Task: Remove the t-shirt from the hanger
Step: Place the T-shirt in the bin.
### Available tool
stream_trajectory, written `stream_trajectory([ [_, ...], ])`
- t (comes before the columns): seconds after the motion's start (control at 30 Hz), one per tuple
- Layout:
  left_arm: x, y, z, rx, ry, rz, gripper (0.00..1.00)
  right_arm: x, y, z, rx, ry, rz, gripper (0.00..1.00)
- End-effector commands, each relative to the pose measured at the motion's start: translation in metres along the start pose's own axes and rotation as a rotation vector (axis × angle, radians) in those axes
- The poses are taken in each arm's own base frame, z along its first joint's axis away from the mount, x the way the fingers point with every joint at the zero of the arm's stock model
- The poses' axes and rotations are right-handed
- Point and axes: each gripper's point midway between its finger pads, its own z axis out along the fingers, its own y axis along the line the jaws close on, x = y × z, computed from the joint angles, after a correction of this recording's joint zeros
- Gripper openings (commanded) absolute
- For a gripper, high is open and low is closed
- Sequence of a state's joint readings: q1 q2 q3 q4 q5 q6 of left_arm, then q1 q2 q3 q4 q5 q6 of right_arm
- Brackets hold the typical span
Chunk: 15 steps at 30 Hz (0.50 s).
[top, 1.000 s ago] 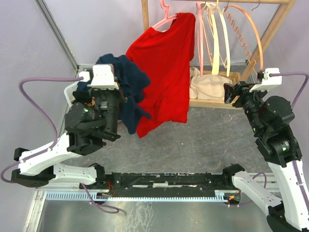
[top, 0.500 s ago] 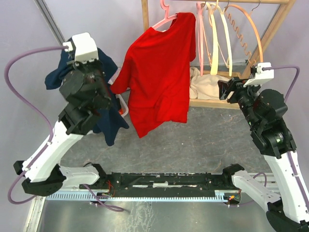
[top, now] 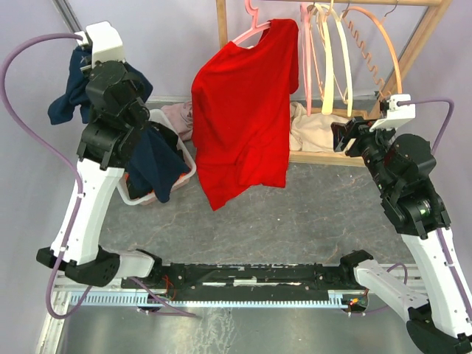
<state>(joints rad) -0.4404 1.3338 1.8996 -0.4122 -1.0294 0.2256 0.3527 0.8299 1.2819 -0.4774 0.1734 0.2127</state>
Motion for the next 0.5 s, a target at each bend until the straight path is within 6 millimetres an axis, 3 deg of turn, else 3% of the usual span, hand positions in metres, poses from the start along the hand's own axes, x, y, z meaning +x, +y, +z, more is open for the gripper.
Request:
stream_trajectory([
  [0.0, 0.045, -0.012, 0.015, 0.051, 0.069, -0.061, 0.03, -0.010, 0.003, 0.002, -0.015, -0.041, 0.006, 0.69],
  [0.47, 0.178, -0.020, 0.010, 0.027, 0.240, -0.074, 0.03, 0.001, 0.009, 0.010, -0.040, -0.010, 0.011, 0.69],
])
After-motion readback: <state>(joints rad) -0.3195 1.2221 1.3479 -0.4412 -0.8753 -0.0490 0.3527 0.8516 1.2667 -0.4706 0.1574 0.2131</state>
